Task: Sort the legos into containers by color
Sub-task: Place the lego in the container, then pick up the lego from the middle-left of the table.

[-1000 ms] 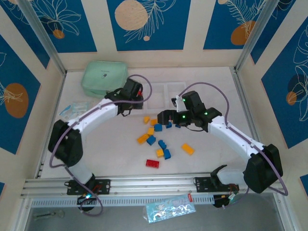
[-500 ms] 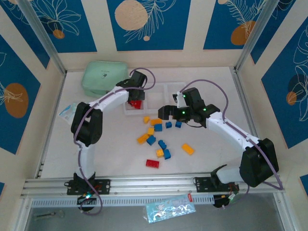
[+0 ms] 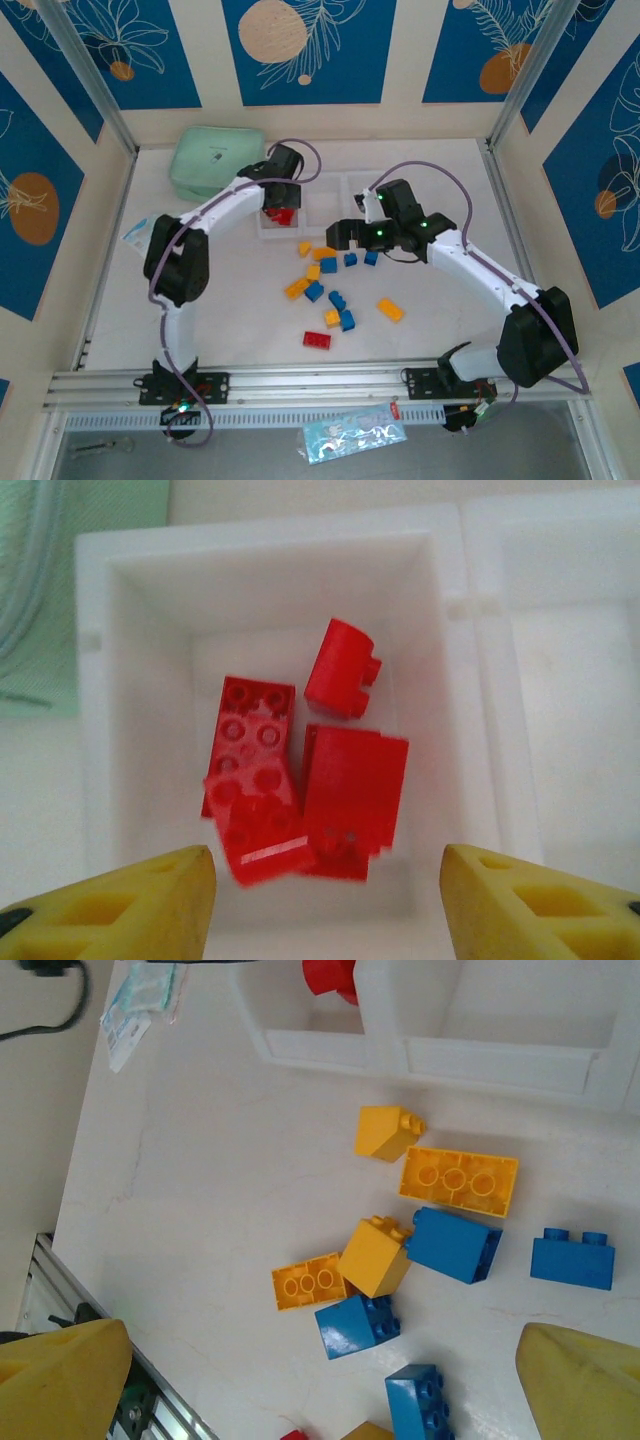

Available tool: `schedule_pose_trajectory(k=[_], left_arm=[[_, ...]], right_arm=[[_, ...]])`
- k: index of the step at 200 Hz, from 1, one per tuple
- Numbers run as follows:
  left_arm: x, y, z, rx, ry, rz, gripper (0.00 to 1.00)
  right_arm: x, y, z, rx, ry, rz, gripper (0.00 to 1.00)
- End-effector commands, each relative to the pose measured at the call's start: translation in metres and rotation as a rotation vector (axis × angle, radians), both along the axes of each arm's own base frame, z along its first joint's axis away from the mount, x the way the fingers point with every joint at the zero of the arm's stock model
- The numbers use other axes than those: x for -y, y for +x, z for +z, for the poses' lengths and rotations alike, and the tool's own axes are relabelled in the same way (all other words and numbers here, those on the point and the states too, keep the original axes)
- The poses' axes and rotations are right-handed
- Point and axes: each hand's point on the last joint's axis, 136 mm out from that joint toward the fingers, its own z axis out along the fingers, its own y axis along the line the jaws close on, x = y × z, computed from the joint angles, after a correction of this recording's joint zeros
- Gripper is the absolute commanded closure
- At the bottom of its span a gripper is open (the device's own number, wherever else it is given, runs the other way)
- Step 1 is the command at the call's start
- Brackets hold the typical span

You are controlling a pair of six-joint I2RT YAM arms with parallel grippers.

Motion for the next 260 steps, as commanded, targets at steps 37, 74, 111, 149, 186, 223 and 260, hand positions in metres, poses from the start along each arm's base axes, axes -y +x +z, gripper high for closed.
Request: schedule_pose_trajectory(k=[37,74,111,149,186,223,260], left_arm=[[0.005,-0.111,0.039,-0.056,-0.079,-0.079,0.36],[0.014,-0.187,0.024,-0.144,-0.126,-0.104,0.32],[0.024,-0.255,-0.003,-0.265,-0.176,-0.107,0.26],[0.034,-0.302,-0.030,-0.353,-0.161,-0.102,0.18],[0.059,-0.330,-0.051,-0.416,-0.156,-0.144,0.10],[0.077,-0.348,-0.066,-0.459,-0.108,-0.193,0.05],[0.094,-0.349,-0.079,-0.474,-0.072,-0.227,0.02]], right_arm=[[0.008,-0.034,-0.007,-0.108,-0.042,0.050,0.01],[0.012,-0.060,-0.020,-0.170,-0.072,0.060,0.01],[0.015,-0.090,-0.037,-0.254,-0.069,0.071,0.01],[0.022,-0.111,-0.055,-0.315,-0.074,0.047,0.01],[0.028,-0.118,-0.064,-0.332,-0.075,0.025,0.01],[0.039,-0.116,-0.073,-0.364,-0.077,-0.016,0.01],[0.046,-0.114,-0.073,-0.362,-0.041,-0.040,0.01]])
